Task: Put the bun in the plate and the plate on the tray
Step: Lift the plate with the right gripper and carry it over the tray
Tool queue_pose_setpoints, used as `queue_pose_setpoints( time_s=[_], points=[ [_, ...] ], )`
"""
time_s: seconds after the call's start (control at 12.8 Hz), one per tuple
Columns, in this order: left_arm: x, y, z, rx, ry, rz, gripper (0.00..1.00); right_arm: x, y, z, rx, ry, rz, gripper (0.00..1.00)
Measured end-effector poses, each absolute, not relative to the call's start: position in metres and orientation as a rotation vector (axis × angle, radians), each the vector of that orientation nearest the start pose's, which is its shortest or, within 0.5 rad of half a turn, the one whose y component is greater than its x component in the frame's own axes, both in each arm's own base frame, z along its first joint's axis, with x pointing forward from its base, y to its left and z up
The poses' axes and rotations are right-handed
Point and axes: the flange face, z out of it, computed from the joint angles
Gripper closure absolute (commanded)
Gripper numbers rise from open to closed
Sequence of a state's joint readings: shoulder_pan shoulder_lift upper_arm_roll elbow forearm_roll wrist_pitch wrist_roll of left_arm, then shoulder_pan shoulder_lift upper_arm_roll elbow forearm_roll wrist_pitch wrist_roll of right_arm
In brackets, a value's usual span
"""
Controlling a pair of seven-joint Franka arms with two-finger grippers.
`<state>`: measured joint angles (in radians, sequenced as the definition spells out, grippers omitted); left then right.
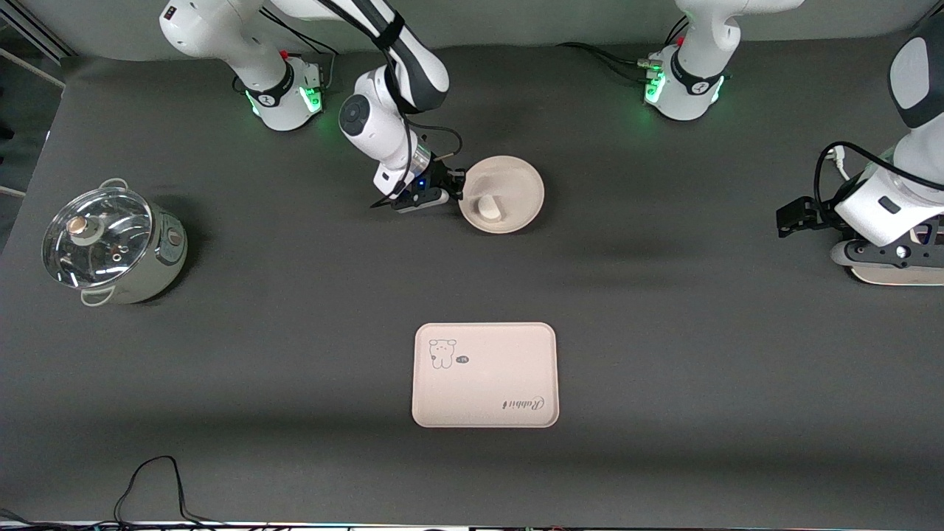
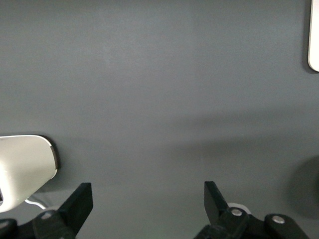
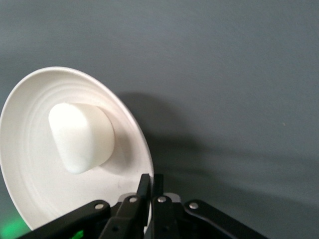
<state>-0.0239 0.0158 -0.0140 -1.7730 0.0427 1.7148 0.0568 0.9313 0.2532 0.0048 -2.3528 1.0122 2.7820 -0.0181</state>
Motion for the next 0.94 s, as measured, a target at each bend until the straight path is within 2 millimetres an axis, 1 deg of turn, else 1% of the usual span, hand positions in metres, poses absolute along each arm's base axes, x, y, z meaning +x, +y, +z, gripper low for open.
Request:
queue_pose_setpoints(
  time_s=[0.16,0.31,0.47,0.55,0.7,0.78,0.94],
  points=[
    [0.56,-0.019,0.532,-3.094,0.163,0.109,0.0,0.362,0.373,0.259,-2.684,-0.119,0.101,1.0],
    [0.56,-0.02,0.533,-3.094,0.165,0.108,0.0,0.397,0.351,0.285,-2.684,-0.164,0.15,1.0],
    [0.56,-0.02,0.533,-3.095,0.166,0.107,0.0,0.426,0.341,0.309,-2.664,-0.16,0.173,1.0],
    [0.56,-0.02,0.533,-3.095,0.166,0.107,0.0,0.434,0.341,0.317,-2.654,-0.158,0.167,1.0],
    [0.56,-0.02,0.533,-3.095,0.167,0.107,0.0,0.447,0.347,0.321,-2.652,-0.157,0.147,1.0],
    [0.56,-0.021,0.533,-3.095,0.168,0.106,0.0,0.46,0.35,0.318,-2.657,-0.142,0.134,1.0],
    [0.56,-0.021,0.533,-3.095,0.168,0.106,0.0,0.496,0.358,0.309,-2.673,-0.094,0.114,1.0]
  ],
)
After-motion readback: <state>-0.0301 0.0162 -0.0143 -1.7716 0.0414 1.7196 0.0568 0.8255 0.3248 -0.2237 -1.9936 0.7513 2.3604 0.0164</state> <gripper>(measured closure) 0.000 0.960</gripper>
